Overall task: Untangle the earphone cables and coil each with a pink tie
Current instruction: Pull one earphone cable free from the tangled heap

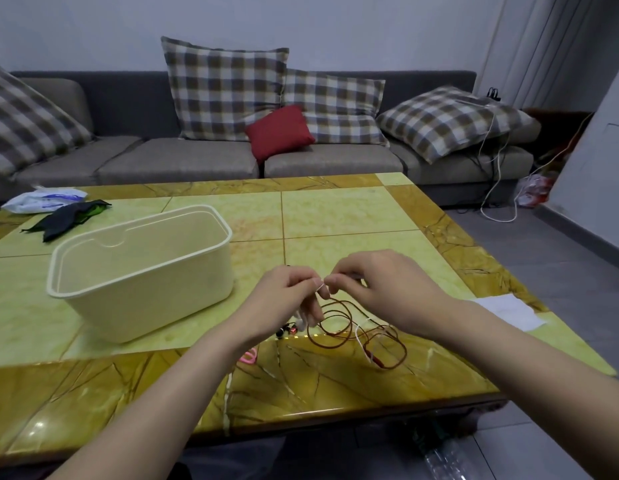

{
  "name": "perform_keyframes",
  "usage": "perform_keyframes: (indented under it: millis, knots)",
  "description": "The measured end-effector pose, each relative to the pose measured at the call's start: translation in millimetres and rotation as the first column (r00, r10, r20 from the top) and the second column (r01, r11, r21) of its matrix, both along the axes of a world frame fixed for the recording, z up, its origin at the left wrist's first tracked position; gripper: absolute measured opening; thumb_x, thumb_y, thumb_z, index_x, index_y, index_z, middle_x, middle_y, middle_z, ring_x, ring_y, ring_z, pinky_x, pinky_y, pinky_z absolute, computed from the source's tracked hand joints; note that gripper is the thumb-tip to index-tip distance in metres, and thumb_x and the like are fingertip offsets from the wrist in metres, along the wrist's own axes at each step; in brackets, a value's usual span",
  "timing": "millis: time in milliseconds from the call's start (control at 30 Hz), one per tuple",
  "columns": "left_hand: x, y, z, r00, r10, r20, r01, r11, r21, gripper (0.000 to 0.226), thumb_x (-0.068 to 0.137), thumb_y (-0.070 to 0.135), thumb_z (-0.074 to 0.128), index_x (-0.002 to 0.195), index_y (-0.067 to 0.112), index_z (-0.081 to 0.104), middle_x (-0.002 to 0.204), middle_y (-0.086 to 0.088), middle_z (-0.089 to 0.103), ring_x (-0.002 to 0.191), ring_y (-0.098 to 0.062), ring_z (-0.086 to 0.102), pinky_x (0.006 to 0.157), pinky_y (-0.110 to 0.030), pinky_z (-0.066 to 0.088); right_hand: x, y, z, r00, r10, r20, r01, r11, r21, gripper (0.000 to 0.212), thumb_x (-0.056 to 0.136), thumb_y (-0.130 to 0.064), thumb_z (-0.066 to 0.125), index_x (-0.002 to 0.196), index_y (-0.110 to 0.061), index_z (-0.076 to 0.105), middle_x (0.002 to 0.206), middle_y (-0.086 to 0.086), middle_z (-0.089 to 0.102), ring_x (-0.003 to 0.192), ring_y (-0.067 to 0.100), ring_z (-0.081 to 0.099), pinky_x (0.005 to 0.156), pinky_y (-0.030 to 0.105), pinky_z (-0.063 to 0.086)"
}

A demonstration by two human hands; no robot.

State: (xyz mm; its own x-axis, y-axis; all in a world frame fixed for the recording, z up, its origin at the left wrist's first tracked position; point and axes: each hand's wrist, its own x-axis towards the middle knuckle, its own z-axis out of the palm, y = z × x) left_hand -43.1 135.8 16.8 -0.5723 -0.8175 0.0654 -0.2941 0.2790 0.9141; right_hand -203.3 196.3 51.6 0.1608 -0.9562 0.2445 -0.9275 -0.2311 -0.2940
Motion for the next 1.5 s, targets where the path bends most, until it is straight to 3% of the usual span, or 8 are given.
perform_keyframes:
  millis: [233, 367, 633, 767, 900, 1067, 1233, 1500]
  knots:
    - [2, 7, 8, 0.885, -0.014, -0.465, 0.281, 0.813, 0.510, 0.029, 0.088, 0.017, 0.046, 0.087, 0.008, 0.073, 0.044, 0.003, 0.038, 0.035, -0.007, 0.028, 0.096, -0.055, 0.046, -13, -5, -1, 0.975, -0.067, 0.214, 0.075, 0.997, -0.027, 0.030, 0.092, -0.047, 0.046, 0.087, -0.028, 0.068, 0.067, -0.012, 0.059, 0.065, 0.006, 0.052, 0.058, 0.029, 0.040]
    - [3, 8, 11, 0.660, 0.079, -0.747, 0.544, 0.637, 0.547, 0.027, 0.088, 0.016, 0.050, 0.097, 0.008, 0.073, 0.048, 0.007, 0.042, 0.033, -0.003, 0.031, 0.092, -0.059, 0.047, -10, -5, -11, 0.947, -0.089, 0.308, 0.094, 0.996, -0.002, 0.029, 0.099, -0.035, 0.039, 0.090, -0.028, 0.066, 0.058, -0.009, 0.048, 0.056, 0.008, 0.045, 0.055, 0.030, 0.032]
    - [0, 2, 17, 0.399, 0.329, -0.856, 0.582, 0.631, 0.514, 0.036, 0.073, 0.015, 0.071, 0.108, 0.007, 0.070, 0.063, 0.007, 0.061, 0.064, -0.008, 0.064, 0.072, -0.059, 0.054, 4, 2, -30, 0.928, -0.089, 0.362, 0.060, 0.994, 0.092, 0.027, 0.099, -0.026, 0.041, 0.092, -0.030, 0.067, 0.062, -0.014, 0.058, 0.043, 0.005, 0.040, 0.045, 0.018, 0.026]
    - [-1, 0, 21, 0.527, 0.290, -0.799, 0.338, 0.791, 0.511, 0.031, 0.087, 0.023, 0.048, 0.110, 0.011, 0.063, 0.077, 0.007, 0.069, 0.096, -0.012, 0.067, 0.079, -0.066, 0.048, 6, 8, -29, 0.974, -0.084, 0.210, 0.062, 0.992, 0.111, 0.030, 0.100, -0.036, 0.039, 0.099, -0.029, 0.068, 0.054, -0.011, 0.050, 0.048, 0.002, 0.044, 0.047, 0.018, 0.027]
    - [7, -2, 11, 0.909, 0.115, -0.402, -0.006, 0.965, 0.263, 0.026, 0.094, 0.024, 0.047, 0.102, 0.014, 0.070, 0.118, 0.001, 0.066, 0.111, -0.011, 0.060, 0.086, -0.048, 0.048, 8, 14, -25, 1.000, -0.021, 0.010, 0.019, 0.991, 0.130, 0.031, 0.099, -0.040, 0.037, 0.096, -0.030, 0.066, 0.067, -0.012, 0.054, 0.057, 0.001, 0.041, 0.055, 0.019, 0.033]
    - [9, 3, -1, 0.995, -0.076, 0.065, 0.079, 0.996, -0.045, 0.024, 0.094, 0.025, 0.053, 0.093, 0.017, 0.075, 0.105, 0.002, 0.072, 0.091, -0.011, 0.067, 0.076, -0.032, 0.052, 9, 17, -8, 0.998, 0.039, -0.046, -0.034, 0.994, 0.106, 0.032, 0.099, -0.043, 0.037, 0.090, -0.029, 0.065, 0.069, -0.014, 0.054, 0.057, 0.000, 0.044, 0.056, 0.016, 0.034]
    - [7, 8, -3, 0.981, -0.118, -0.156, 0.161, 0.940, 0.302, 0.028, 0.097, 0.010, 0.043, 0.104, 0.010, 0.070, 0.057, -0.006, 0.060, 0.044, -0.012, 0.046, 0.071, -0.044, 0.048, -4, 11, 6, 0.993, -0.030, -0.110, 0.023, 0.998, -0.066, 0.029, 0.096, -0.045, 0.040, 0.091, -0.030, 0.065, 0.082, -0.011, 0.064, 0.071, 0.006, 0.053, 0.060, 0.023, 0.039]
    - [10, 9, 3, 0.710, -0.041, -0.703, 0.575, 0.611, 0.544, 0.039, 0.085, 0.017, 0.051, 0.119, 0.003, 0.063, 0.054, 0.005, 0.043, 0.040, -0.003, 0.035, 0.089, -0.058, 0.049, -22, 2, -13, 0.976, -0.179, 0.122, 0.196, 0.969, -0.148, 0.026, 0.095, -0.042, 0.044, 0.085, -0.027, 0.063, 0.056, -0.013, 0.047, 0.053, 0.003, 0.043, 0.049, 0.023, 0.026]
